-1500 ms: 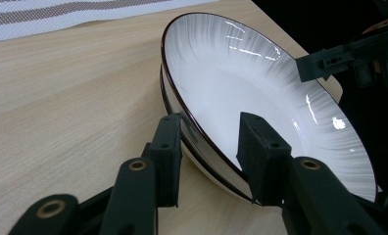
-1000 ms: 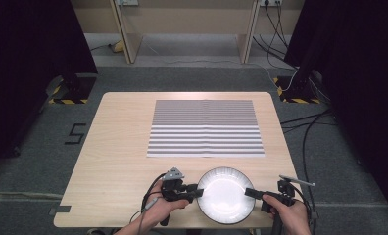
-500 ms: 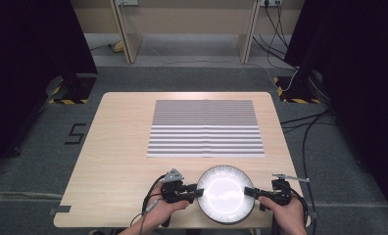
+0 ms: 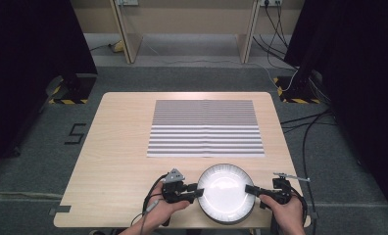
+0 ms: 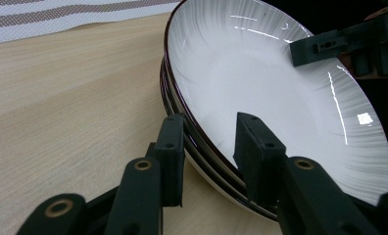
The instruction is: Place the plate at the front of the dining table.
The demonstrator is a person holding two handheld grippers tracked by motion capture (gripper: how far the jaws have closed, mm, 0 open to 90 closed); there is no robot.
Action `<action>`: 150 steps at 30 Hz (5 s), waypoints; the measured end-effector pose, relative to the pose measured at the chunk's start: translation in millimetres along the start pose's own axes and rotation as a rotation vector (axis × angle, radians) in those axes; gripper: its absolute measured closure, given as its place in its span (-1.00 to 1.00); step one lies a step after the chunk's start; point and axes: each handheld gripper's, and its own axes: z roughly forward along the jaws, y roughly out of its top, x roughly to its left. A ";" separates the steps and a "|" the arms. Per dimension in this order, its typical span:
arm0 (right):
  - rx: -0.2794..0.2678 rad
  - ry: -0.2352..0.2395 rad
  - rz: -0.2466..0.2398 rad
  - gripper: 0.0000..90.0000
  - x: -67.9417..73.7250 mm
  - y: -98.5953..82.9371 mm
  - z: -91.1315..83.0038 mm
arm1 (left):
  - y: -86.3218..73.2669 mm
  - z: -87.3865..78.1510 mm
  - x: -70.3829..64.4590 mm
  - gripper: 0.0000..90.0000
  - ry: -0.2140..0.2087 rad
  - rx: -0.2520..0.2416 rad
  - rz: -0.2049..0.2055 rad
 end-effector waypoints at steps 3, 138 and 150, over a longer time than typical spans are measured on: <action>0.006 -0.008 0.014 0.81 0.4 0.5 -0.2 | -0.2 0.1 0.3 0.44 0.002 -0.002 -0.003; -0.142 0.064 0.298 0.77 4.0 104.5 -11.7 | -77.2 -135.0 88.5 0.05 0.207 -0.214 -0.205; -0.148 0.067 0.303 0.77 7.2 115.2 -10.4 | -77.2 -135.6 89.1 0.02 0.214 -0.216 -0.202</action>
